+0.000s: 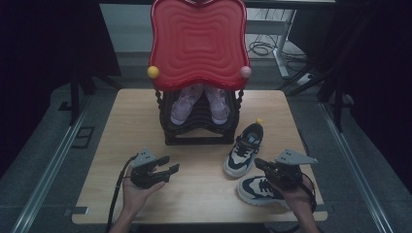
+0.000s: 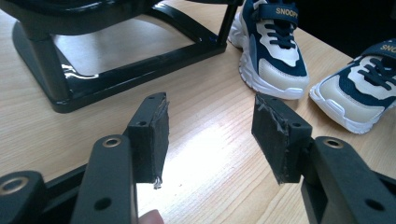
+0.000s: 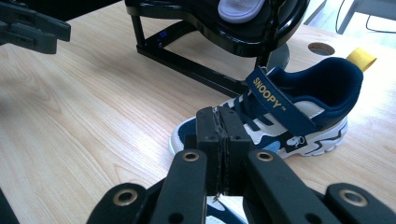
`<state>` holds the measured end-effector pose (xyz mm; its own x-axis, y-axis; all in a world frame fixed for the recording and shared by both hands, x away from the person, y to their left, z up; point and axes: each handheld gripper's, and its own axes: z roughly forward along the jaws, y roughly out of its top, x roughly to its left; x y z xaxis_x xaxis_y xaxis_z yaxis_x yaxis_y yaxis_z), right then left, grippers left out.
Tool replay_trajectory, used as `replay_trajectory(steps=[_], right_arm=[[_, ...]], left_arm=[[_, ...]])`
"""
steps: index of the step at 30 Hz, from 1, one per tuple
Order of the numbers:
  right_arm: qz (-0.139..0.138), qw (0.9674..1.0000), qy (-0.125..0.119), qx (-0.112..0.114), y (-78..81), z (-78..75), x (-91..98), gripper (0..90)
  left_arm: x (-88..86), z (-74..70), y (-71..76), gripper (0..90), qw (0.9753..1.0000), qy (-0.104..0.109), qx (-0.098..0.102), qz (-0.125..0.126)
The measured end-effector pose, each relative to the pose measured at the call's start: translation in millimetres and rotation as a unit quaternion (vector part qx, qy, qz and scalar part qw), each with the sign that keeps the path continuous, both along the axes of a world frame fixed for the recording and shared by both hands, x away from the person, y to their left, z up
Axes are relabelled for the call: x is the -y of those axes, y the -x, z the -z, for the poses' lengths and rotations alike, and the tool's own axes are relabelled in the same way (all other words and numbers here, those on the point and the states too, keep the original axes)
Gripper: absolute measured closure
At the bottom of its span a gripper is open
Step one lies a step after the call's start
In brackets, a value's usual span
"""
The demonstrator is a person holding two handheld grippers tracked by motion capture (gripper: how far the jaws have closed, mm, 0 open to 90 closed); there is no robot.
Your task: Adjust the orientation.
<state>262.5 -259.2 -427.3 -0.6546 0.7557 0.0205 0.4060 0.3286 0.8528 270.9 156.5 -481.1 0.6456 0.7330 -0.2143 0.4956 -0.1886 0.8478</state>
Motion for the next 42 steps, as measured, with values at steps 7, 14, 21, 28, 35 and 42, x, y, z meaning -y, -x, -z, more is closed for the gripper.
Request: replay_trajectory(steps=[7,14,21,28,35,42], right_arm=[[-0.002,0.9999,0.011,0.003,-15.9,-18.3,0.8,88.4],[0.006,0.9998,0.02,-0.007,-40.5,-36.7,4.3,88.5],[0.023,0.9996,0.017,-0.005,-51.5,-49.7,17.0,88.4],[0.031,0.999,0.026,-0.019,-69.8,-50.8,26.9,88.5],[0.028,0.9978,0.036,-0.048,-91.2,-44.0,28.5,88.2],[0.013,0.9957,0.044,-0.08,-109.4,-32.4,25.1,81.5]], left_arm=[[-0.6,0.6,-0.4,46.6,1.0,0.001,-0.001,-0.001],[-2.9,0.3,-0.6,46.6,1.0,0.002,0.0,-0.004],[-3.0,0.6,-1.1,46.5,1.0,0.001,-0.001,-0.004],[-1.3,1.5,-1.1,46.5,1.0,-0.001,-0.003,-0.004],[-1.3,2.0,-1.5,46.5,1.0,-0.001,-0.003,-0.004],[-2.6,1.5,-1.5,46.5,1.0,-0.001,-0.002,-0.005]])
